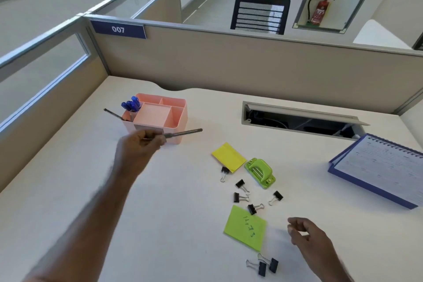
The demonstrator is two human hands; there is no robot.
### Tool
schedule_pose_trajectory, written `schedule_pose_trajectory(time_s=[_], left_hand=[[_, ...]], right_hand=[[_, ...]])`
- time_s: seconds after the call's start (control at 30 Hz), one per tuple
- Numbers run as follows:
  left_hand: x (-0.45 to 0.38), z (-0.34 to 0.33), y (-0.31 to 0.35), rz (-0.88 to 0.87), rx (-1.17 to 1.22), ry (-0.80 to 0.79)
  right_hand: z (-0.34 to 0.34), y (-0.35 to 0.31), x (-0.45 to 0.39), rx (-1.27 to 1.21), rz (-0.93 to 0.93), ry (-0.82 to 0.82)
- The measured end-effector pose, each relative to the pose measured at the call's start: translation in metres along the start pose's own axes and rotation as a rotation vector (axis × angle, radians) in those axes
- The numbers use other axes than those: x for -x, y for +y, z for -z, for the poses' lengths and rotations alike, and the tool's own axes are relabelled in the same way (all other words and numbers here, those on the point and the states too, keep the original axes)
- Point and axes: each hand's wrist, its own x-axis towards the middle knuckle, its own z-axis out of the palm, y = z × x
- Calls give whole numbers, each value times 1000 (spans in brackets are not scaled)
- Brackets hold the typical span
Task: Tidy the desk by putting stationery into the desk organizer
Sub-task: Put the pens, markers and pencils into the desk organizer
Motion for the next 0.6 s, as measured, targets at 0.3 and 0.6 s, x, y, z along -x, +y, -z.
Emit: schedule_pose_trajectory(time_s=[0.3,0.6], left_hand=[[-151,52,26,-419,-630,413],[-225,17,-5,-212,-1141,282]], right_hand=[[6,12,0,-65,-67,142],[12,47,-18,110,30,172]])
